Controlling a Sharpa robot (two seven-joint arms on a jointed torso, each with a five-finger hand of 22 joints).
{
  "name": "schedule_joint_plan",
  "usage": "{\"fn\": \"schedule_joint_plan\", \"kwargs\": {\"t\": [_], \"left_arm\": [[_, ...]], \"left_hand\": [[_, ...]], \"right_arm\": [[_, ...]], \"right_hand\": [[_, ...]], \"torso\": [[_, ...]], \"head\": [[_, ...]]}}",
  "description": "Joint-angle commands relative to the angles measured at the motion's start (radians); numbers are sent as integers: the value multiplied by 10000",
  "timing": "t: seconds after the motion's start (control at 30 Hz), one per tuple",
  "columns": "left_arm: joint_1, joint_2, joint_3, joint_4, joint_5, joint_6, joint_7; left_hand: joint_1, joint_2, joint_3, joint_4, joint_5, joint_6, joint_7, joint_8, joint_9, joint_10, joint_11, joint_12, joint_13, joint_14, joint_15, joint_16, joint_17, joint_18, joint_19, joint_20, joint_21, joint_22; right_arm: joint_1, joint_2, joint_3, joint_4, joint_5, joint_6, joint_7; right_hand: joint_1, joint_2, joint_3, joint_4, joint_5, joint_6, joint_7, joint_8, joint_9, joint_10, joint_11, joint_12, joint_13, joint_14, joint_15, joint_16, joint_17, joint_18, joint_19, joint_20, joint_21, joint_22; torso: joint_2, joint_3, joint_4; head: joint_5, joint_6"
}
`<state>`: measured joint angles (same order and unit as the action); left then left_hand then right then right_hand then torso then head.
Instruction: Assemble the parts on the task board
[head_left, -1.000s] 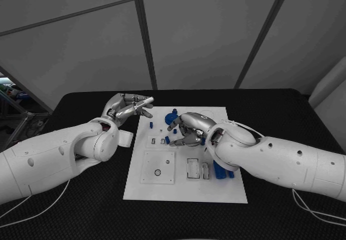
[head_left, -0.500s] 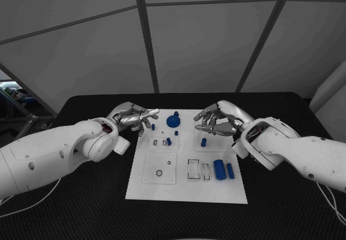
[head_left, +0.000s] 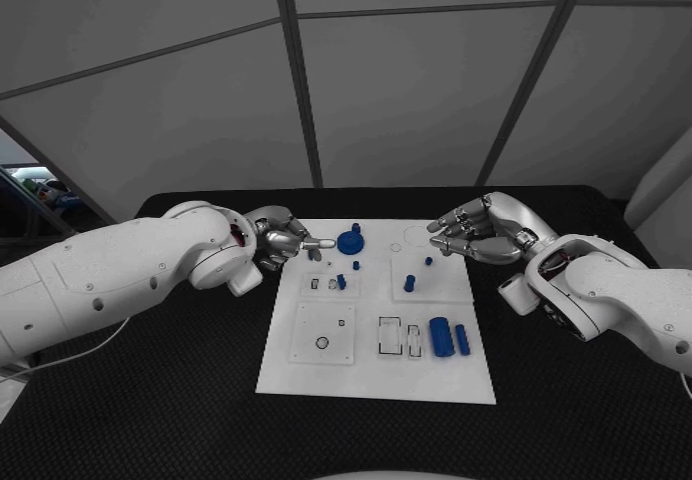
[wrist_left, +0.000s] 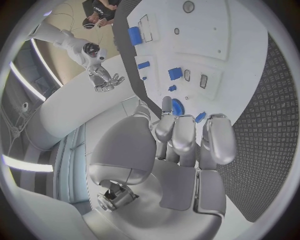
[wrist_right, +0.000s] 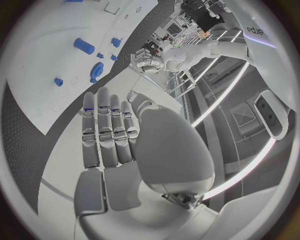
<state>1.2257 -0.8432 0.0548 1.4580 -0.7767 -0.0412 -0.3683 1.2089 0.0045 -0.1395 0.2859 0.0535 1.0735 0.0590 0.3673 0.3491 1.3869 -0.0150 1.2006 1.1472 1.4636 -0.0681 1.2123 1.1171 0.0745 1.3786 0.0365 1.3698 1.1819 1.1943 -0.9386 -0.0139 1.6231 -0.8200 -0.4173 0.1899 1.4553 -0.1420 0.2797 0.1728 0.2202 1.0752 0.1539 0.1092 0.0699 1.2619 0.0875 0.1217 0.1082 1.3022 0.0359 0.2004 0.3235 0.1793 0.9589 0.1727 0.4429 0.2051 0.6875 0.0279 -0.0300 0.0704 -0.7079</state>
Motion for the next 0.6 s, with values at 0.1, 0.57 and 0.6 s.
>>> {"fn": "schedule_joint_plan", "kwargs": {"t": [0.1, 0.57, 0.6], "left_arm": [[435, 408, -317, -284, -1040, 858, -1507], [1181, 1525, -1198, -931, -1519, 1949, -2300], [1197, 1583, -1240, -966, -1523, 2020, -2320]], "left_hand": [[-427, -19, -371, 15, -15, -193, -94, 717, 672, 164, -57, 644, 634, 131, -114, 38, 17, -6, 141, -27, 176, 318], [-1049, -154, -638, 61, -19, -525, -180, 1441, 1577, 85, -134, 687, 632, 135, -169, 24, 14, -25, 167, -80, 235, 474], [-1067, -143, -633, 61, -18, -546, -179, 1457, 1610, 68, -134, 663, 603, 135, -170, 24, 15, -23, 161, -82, 230, 467]], "right_arm": [[16, -53, 5, -70, 463, -256, 426], [16, -60, 5, -158, 551, -824, 490], [16, -55, 5, -162, 556, -840, 489]], "right_hand": [[-112, -99, 33, -88, 49, 68, 31, -153, -5, 101, 24, -212, -163, 111, 22, -293, -140, 43, 150, -19, -264, -185], [-358, -302, 79, -235, 475, -4, 185, -408, -11, -59, 207, -555, -385, -234, 270, -1020, -438, 34, 99, 145, -998, -643], [-372, -312, 85, -245, 496, -18, 199, -417, -12, -96, 224, -566, -394, -274, 291, -1070, -462, 33, 83, 162, -1047, -673]], "torso": [[-18, 38, -5], [8, 13, 2], [6, 1, 6]], "head": [[49, -47], [98, -147], [99, -163]]}}
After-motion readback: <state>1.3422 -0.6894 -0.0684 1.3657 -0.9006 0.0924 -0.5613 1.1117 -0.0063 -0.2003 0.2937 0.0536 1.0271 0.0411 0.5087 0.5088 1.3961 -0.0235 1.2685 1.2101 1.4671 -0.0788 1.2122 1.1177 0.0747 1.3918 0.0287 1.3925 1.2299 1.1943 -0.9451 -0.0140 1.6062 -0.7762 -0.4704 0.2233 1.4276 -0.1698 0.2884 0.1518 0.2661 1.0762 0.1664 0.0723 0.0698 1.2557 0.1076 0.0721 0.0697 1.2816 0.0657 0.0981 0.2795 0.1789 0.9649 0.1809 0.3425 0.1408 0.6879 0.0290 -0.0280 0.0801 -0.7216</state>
